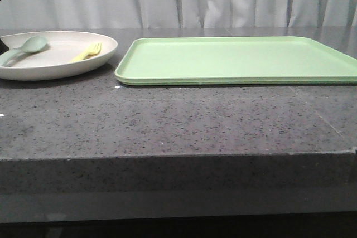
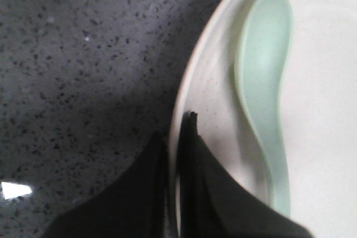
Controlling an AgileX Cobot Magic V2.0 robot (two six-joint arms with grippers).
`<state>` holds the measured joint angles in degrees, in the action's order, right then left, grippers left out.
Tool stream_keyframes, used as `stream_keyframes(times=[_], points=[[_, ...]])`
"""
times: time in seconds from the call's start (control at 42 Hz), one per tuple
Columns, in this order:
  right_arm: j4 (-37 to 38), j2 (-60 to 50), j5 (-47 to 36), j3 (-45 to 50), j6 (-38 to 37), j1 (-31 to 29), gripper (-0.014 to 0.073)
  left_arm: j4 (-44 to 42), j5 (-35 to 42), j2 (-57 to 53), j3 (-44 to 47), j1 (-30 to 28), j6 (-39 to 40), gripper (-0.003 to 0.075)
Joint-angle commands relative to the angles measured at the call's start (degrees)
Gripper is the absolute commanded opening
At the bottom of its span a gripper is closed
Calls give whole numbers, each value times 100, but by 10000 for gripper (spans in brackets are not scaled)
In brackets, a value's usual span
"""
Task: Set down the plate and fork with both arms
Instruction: 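Lower the left gripper to the cream plate rim and grasp it, then lift the plate with the left gripper and carry it over the tray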
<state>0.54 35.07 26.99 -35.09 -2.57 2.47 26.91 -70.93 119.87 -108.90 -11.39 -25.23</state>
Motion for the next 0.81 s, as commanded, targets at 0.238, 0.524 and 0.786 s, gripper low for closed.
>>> stream_keyframes(times=[0.238,0.524,0.786], points=[[74,31,-381,-203,28,-18,593,681,-176,-469,-154,21,13,-18],[74,31,-381,-203,28,-18,593,1100,-176,-481,-154,21,13,-18],[74,31,-381,-203,28,-18,593,1140,-176,-521,-154,21,13,-18]])
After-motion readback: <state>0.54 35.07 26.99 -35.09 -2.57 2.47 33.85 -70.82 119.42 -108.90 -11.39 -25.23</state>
